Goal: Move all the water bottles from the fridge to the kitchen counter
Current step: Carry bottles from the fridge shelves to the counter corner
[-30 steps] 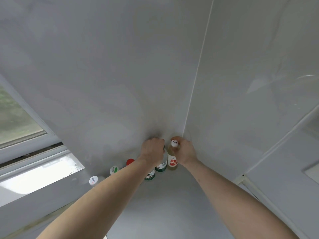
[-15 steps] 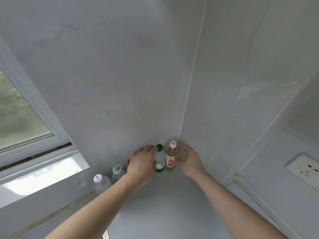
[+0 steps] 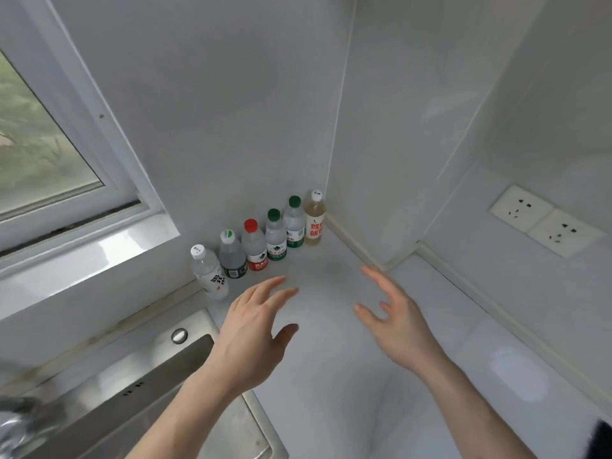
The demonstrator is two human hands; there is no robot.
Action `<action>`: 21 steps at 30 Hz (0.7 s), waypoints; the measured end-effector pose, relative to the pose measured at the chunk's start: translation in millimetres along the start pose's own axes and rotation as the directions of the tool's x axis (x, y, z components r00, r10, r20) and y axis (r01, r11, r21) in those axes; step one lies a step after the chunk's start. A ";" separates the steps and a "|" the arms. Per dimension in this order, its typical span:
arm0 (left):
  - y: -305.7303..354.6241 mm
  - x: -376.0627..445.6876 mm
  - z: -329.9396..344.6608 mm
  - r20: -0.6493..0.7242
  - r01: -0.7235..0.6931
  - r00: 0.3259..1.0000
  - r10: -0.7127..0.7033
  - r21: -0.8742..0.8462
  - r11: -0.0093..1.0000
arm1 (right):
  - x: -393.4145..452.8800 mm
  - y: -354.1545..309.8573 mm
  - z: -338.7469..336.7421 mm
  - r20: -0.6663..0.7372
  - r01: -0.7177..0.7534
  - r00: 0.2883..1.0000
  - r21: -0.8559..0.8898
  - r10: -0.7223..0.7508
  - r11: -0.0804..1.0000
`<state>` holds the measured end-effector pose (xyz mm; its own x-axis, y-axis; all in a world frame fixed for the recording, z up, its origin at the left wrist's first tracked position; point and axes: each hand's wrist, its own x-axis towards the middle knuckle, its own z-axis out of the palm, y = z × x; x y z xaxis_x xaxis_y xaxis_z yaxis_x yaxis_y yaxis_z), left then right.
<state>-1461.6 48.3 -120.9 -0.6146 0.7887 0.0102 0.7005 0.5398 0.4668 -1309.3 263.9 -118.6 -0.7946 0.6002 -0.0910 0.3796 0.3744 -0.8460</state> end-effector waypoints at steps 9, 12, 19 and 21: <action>47.6 -61.5 46.8 0.120 -0.158 0.977 0.174 -0.133 0.979 | -155.6 20.5 -22.6 -0.084 -0.180 0.982 -0.096 0.172 0.979; 74.9 -76.6 58.8 0.167 -0.234 0.952 0.257 -0.145 0.961 | -205.2 32.3 -32.8 -0.122 -0.254 0.963 -0.103 0.241 0.962; 141.2 -108.5 76.4 0.258 -0.409 0.864 0.432 -0.140 0.902 | -306.6 51.8 -53.8 -0.307 -0.340 0.898 -0.035 0.314 0.940; 164.6 -120.8 83.8 0.270 -0.460 0.831 0.487 -0.158 0.874 | -337.4 58.3 -58.8 -0.364 -0.353 0.873 -0.007 0.326 0.936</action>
<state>-1241.7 66.6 -119.4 -0.0715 0.9974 -0.0034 0.8376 0.0619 0.5427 -991.2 124.8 -106.3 -0.3973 0.9029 -0.1640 0.6388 0.1438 -0.7558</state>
